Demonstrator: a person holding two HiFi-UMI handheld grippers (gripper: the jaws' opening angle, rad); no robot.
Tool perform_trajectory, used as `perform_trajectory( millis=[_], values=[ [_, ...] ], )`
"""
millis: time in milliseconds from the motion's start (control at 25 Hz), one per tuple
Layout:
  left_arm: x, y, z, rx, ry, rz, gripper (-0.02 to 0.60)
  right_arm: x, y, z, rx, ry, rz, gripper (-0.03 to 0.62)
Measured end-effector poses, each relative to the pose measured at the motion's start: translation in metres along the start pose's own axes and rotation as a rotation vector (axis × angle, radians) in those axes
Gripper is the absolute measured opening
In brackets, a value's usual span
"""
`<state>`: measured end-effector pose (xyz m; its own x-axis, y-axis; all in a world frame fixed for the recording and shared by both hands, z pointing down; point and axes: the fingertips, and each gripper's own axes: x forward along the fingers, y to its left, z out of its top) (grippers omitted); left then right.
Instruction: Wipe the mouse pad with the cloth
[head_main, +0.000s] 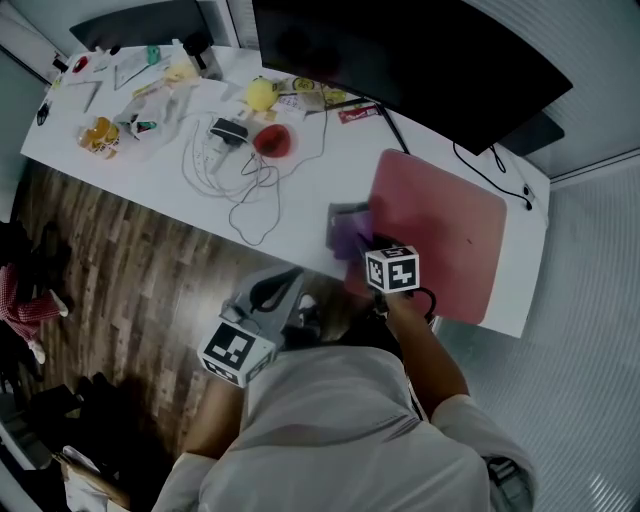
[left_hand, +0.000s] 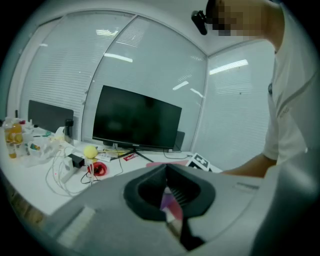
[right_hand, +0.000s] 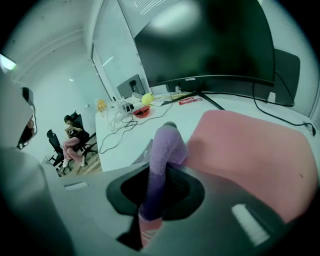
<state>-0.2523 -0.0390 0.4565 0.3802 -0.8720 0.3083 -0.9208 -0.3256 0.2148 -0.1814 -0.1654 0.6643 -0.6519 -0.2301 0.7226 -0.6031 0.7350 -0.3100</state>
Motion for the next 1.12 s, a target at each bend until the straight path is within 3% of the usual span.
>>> perform_trajectory(
  millis=[440,680,1120],
  values=[
    [0.068,-0.055,0.008,0.016,0.02,-0.088,0.002,-0.053,-0.095,-0.045,0.102,0.007,-0.096,0.049],
    [0.113,-0.117,0.013,0.031,0.035,-0.139,0.002,-0.111,-0.168,-0.077,0.186,-0.016,-0.16,0.051],
    [0.201,-0.253,0.009,0.058,0.046,-0.258,0.002,-0.246,-0.322,-0.158,0.317,-0.067,-0.351,0.051]
  ],
)
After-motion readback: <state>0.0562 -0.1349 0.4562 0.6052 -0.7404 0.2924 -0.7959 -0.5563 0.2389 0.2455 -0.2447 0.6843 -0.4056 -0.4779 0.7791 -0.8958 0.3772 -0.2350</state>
